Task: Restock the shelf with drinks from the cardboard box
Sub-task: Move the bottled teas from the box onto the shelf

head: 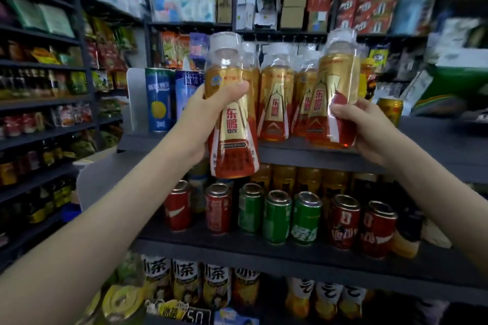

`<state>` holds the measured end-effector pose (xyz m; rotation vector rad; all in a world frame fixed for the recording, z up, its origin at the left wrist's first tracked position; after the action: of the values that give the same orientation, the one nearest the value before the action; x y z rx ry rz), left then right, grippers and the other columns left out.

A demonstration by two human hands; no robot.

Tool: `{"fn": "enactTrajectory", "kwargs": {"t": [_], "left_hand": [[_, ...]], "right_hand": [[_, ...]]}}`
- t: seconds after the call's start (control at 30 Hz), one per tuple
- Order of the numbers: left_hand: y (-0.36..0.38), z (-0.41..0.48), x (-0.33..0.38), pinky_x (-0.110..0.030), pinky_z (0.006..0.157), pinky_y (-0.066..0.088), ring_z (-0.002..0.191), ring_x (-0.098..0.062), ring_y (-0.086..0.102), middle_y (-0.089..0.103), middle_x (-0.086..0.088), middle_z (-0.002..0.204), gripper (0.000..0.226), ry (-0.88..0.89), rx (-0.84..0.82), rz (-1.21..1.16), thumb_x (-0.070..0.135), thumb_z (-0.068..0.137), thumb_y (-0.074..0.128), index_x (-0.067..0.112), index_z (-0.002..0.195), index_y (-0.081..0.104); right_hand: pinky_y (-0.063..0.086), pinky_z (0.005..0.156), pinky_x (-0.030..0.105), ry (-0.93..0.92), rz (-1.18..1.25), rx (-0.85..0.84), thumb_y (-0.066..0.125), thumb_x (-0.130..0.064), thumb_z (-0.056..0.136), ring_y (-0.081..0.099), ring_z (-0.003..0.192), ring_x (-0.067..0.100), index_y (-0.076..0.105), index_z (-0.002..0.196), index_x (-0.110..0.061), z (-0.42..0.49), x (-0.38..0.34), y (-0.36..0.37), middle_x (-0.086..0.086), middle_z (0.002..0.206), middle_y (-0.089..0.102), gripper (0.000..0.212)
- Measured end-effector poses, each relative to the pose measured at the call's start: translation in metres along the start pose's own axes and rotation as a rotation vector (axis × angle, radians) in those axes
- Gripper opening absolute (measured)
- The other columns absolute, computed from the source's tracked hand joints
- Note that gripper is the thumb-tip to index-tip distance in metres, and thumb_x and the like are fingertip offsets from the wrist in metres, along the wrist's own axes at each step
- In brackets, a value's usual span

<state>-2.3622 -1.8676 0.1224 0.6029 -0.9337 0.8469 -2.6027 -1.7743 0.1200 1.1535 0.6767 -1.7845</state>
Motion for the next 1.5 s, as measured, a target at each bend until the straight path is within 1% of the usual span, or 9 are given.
{"fn": "enactTrajectory", "kwargs": {"t": [0.13, 0.3, 0.5, 0.67, 0.9, 1.13, 1.23, 1.37, 1.5], "left_hand": [[-0.010, 0.022, 0.008, -0.037, 0.073, 0.058, 0.083, -0.023, 0.071, 0.073, -0.004, 0.091, 0.039, 0.085, -0.028, -0.052, 0.039, 0.071, 0.069, 0.021, 0.104, 0.062], [-0.013, 0.037, 0.012, -0.036, 0.070, 0.057, 0.083, -0.023, 0.070, 0.070, -0.005, 0.091, 0.030, 0.128, -0.063, -0.084, 0.034, 0.081, 0.066, 0.019, 0.107, 0.060], [-0.005, 0.043, 0.003, -0.039, 0.074, 0.059, 0.086, -0.028, 0.070, 0.069, -0.009, 0.098, 0.029, 0.140, -0.034, -0.069, 0.031, 0.083, 0.066, 0.019, 0.108, 0.059], [0.004, 0.044, -0.003, -0.036, 0.072, 0.058, 0.088, -0.025, 0.071, 0.071, -0.009, 0.102, 0.041, 0.130, -0.010, -0.051, 0.037, 0.076, 0.068, 0.018, 0.112, 0.058], [0.013, 0.045, -0.004, -0.036, 0.072, 0.058, 0.086, -0.024, 0.071, 0.071, -0.004, 0.096, 0.045, 0.153, 0.026, -0.051, 0.039, 0.068, 0.070, 0.020, 0.107, 0.060], [0.020, 0.046, -0.007, -0.035, 0.070, 0.057, 0.085, -0.024, 0.071, 0.070, -0.006, 0.097, 0.045, 0.148, 0.033, -0.040, 0.039, 0.071, 0.072, 0.020, 0.109, 0.059], [0.024, 0.045, -0.009, -0.032, 0.067, 0.057, 0.085, -0.022, 0.071, 0.070, -0.005, 0.098, 0.042, 0.141, 0.030, -0.028, 0.036, 0.075, 0.070, 0.019, 0.112, 0.058], [0.028, 0.044, -0.010, -0.027, 0.060, 0.056, 0.078, -0.017, 0.072, 0.070, -0.001, 0.092, 0.034, 0.125, 0.033, -0.041, 0.031, 0.082, 0.066, 0.019, 0.113, 0.057], [0.034, 0.044, -0.013, -0.026, 0.060, 0.055, 0.074, -0.015, 0.071, 0.070, 0.002, 0.087, 0.034, 0.114, 0.019, -0.043, 0.030, 0.083, 0.066, 0.018, 0.113, 0.057]], "right_hand": [[0.056, 0.083, 0.040, 0.025, -0.148, -0.043, 0.063, -0.008, 0.088, 0.069, 0.092, 0.021, 0.055, 0.111, -0.014, 0.027, 0.011, -0.004, 0.009, 0.105, 0.067, 0.025], [0.059, 0.067, 0.028, 0.066, -0.068, -0.158, 0.060, -0.009, 0.088, 0.072, 0.084, 0.014, 0.054, 0.108, -0.019, 0.035, 0.019, -0.014, 0.002, 0.096, 0.072, 0.023], [0.059, 0.075, 0.034, 0.085, -0.061, -0.335, 0.065, -0.018, 0.070, 0.069, 0.099, 0.020, 0.047, 0.126, -0.024, 0.040, 0.025, -0.031, 0.000, 0.106, 0.073, 0.059], [0.052, 0.087, 0.034, 0.110, -0.166, -0.422, 0.086, -0.032, 0.055, 0.061, 0.116, 0.022, 0.037, 0.140, -0.026, 0.048, 0.023, -0.033, 0.002, 0.126, 0.064, 0.098], [0.046, 0.099, 0.043, -0.025, -0.327, -0.151, 0.078, -0.031, 0.061, 0.052, 0.117, 0.021, 0.019, 0.137, -0.026, 0.054, 0.010, -0.021, 0.002, 0.127, 0.047, 0.096], [0.050, 0.088, 0.040, 0.112, -0.159, -0.413, 0.065, -0.013, 0.070, 0.063, 0.112, 0.023, 0.041, 0.136, -0.031, 0.056, 0.010, -0.035, 0.004, 0.123, 0.063, 0.073], [0.050, 0.084, 0.030, 0.089, -0.249, -0.412, 0.077, -0.015, 0.072, 0.064, 0.110, 0.019, 0.051, 0.125, -0.024, 0.056, 0.012, -0.032, 0.000, 0.116, 0.068, 0.060], [0.046, 0.095, 0.034, 0.049, -0.334, -0.268, 0.076, -0.034, 0.066, 0.061, 0.108, 0.016, 0.045, 0.126, -0.025, 0.062, 0.016, -0.024, -0.002, 0.118, 0.064, 0.069], [0.048, 0.089, 0.035, 0.102, -0.115, -0.361, 0.067, -0.032, 0.077, 0.063, 0.102, 0.017, 0.052, 0.127, -0.016, 0.064, 0.015, -0.037, -0.001, 0.111, 0.067, 0.054]]}}
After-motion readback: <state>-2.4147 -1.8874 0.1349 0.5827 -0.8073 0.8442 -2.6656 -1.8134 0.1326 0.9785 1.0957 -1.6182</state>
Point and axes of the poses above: each hand's wrist, its own z-axis towards the middle knuckle, its own y-axis out of the palm, x = y × z, the point moved 2 cm from there along z, towards the middle knuckle
